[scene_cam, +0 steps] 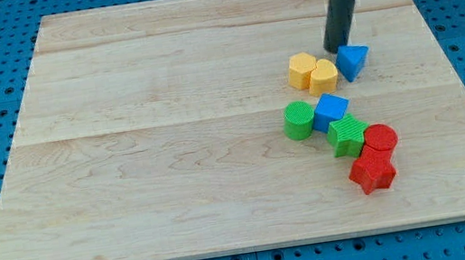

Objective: Push the yellow hexagon into the green circle

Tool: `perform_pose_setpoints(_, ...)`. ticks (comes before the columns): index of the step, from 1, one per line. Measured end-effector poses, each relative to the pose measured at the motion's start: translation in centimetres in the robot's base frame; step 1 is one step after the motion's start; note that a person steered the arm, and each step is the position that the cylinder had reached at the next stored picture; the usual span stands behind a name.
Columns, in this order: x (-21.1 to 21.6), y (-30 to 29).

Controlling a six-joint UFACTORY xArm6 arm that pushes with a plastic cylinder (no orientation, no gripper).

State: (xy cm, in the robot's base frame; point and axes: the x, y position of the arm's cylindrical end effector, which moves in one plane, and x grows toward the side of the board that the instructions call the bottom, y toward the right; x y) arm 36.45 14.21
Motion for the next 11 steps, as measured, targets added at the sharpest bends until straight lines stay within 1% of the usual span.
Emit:
perform_pose_setpoints(1, 3.6, -3.2)
perform_pose_setpoints(2, 4.6, -5.4)
perform_pose_setpoints(3, 2.3, -5.6)
perform_pose_setpoints(4, -1.7, -8.9)
perform_pose_setpoints(5, -2.1, -12.8)
perform_pose_setpoints(6, 1.8, -14.1)
perform_pose_setpoints(7, 4.2, -11.9)
perform_pose_setpoints(8, -1.2, -12.6)
perform_pose_setpoints(9, 1.7, -8.6)
perform_pose_setpoints(10, 8.6, -7.8)
perform_pose_setpoints(11, 11.6, -6.4)
